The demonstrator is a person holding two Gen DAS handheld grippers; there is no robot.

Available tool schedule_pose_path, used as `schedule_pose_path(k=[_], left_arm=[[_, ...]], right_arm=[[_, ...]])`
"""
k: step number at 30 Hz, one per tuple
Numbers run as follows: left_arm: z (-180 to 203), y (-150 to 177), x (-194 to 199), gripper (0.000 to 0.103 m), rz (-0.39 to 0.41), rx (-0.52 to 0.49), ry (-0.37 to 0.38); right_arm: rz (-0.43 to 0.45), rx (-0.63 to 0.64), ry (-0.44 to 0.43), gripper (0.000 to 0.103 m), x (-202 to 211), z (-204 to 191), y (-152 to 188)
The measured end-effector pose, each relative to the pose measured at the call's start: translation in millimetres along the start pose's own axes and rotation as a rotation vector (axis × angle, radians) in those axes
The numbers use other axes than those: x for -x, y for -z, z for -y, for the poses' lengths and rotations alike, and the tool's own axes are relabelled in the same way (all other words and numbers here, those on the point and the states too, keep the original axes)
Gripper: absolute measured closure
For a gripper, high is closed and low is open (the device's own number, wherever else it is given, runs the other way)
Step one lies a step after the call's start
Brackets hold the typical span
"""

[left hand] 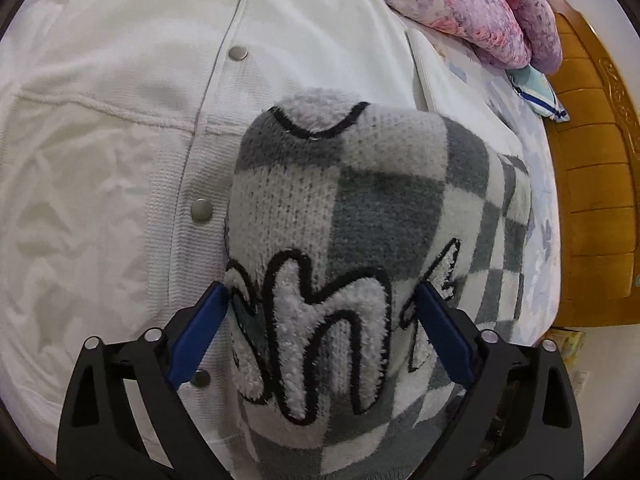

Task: Fold large clothes

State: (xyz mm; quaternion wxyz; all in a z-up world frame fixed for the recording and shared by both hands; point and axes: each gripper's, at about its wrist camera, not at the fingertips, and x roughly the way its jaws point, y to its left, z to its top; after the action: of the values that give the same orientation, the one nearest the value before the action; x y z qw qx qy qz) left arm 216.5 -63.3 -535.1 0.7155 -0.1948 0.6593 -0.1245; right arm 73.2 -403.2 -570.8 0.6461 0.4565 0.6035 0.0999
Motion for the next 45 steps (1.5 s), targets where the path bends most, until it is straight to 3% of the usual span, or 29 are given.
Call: schedule_pose_path(k=[1,3,4,7,9,10,13,15,16,20,27,33,36,43,45], left_arm=[[-2.8,-0.8,-3.1,0.007,-0.01,0.01,0.017],[-9.9,-2.9,-9.2,0.007,-0.037,0.056,0.06],[-9.2,-2.9,-9.2,0.007,-0.039,0.052,0.062],[-9.1,-3.6,-10.2,0.007,-0.039,0.041,0.079],[-9.5,-3.6,-12.9,0.007,-0.035,0.059,0.094],[-9.8,-4.0,-13.3,0.007,-0.033,0.061,0.095],[-11.8,-3.4,-12.8,0.008,-0.024,0.066,0.103],[-8.8,2.8,-5.9,0.016,0.015,0.034,0.085],[-10.7,7.4,-1.6,0.02,0.026,0.03,0.083],[-9.7,18.7,6.9,0.027,0.071,0.061,0.093],[19.4,37.4,8.9,0.028,0.138,0.111,0.13],[103.0,48.6,-32.3,0.028,0.144,0.113,0.213],[170.6,48.0,-74.4,0.028,0.112,0.08,0.257],[302.7,45.6,-150.5,0.028,0.028,-0.071,0.272],[328.3,46.9,-170.3,0.028,-0.012,-0.113,0.23]], right_arm=[[0.001,0.001,0.01,0.023,0.2,-1.9,-0.1],[-0.008,0.006,0.034,0.045,7.7,-11.3,1.2],[-0.014,0.025,0.052,0.048,9.2,-20.3,0.2],[-0.021,0.0,0.056,0.046,6.8,-14.9,-2.1],[-0.013,-0.044,0.034,0.034,-3.4,-9.2,-6.0],[-0.015,-0.057,0.031,0.033,-6.5,-8.5,-7.1],[-0.021,-0.025,0.09,0.048,-5.5,-22.2,-10.6],[-0.018,0.016,0.136,0.066,2.9,-37.3,-10.2],[-0.014,0.036,0.142,0.069,7.6,-42.7,-7.4],[0.014,0.114,0.172,0.072,31.3,-70.4,-6.2],[0.029,0.264,0.19,0.073,71.2,-88.7,-24.3],[0.067,0.337,0.266,0.074,136.9,-59.7,-61.0],[0.111,0.323,0.313,0.074,177.1,-25.6,-80.3],[0.238,0.178,0.394,0.073,236.7,60.3,-116.5],[0.253,0.088,0.39,0.072,240.4,94.9,-123.4]])
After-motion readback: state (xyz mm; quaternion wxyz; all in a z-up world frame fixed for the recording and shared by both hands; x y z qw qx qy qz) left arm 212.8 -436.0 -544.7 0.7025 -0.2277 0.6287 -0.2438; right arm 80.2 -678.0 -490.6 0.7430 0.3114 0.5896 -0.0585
